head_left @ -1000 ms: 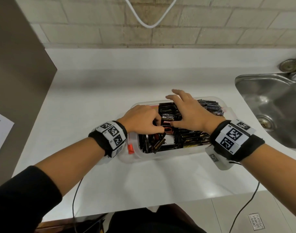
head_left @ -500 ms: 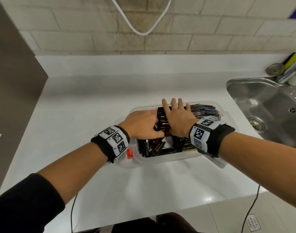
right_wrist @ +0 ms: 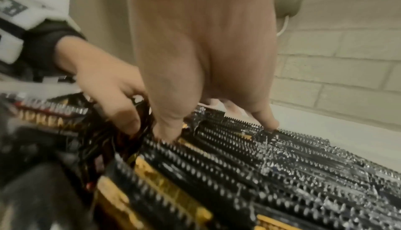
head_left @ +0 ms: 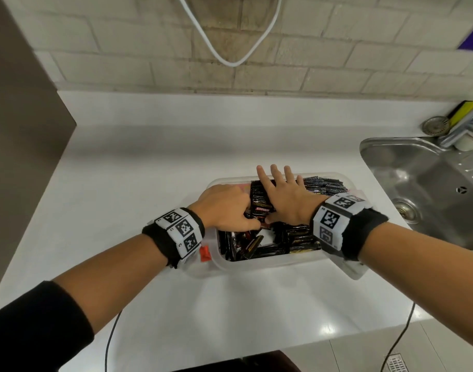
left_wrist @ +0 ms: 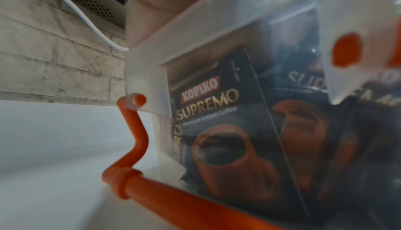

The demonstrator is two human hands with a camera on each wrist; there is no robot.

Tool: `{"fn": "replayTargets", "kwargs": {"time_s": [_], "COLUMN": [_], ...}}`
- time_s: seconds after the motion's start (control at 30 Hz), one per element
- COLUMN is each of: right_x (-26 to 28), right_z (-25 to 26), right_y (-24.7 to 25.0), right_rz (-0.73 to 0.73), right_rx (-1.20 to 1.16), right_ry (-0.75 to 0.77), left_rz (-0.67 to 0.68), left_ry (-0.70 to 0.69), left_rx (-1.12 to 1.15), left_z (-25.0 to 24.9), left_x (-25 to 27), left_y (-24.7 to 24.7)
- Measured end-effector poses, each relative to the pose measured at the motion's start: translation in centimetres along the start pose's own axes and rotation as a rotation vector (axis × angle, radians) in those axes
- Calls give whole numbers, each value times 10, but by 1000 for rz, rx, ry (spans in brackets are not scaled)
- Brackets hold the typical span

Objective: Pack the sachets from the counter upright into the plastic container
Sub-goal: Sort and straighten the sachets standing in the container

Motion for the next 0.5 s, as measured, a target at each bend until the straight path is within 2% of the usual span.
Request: {"fn": "replayTargets", "kwargs": {"time_s": [0.07,0.1,0.2,0.23,0.37,0.5], "right_x": [4,7,22,26,29,25], "right_z": [-3,-4,-2,-1,4,10], "right_y": [4,5,12,13,12,9], "right_rz": [-27,-95,-428,-467,-263,-200], "right_rx": [-50,-70,-101,-118,-95,-104], "right_ry": [52,86,215,255,260,210], "left_rz": [23,44,103,112,138,122], "left_ry": [22,34,61,66,62,47], "left_rx": [-12,-21,-28,-18,-1,9], "left_z": [1,2,6,7,7,8], "left_x": [-1,-1,-2,-2,-2,-2], "left_y": [0,0,-3,-3,-2,-1]}}
Point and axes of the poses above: each hand's wrist, its own x-axis away from the middle knuckle, its own y-axis out of the back of the hand, z = x × y, the point moved 1 cm from there along -x, towards the middle knuckle, and after that the axes turned 1 degree about x, right-handed, at the moved point
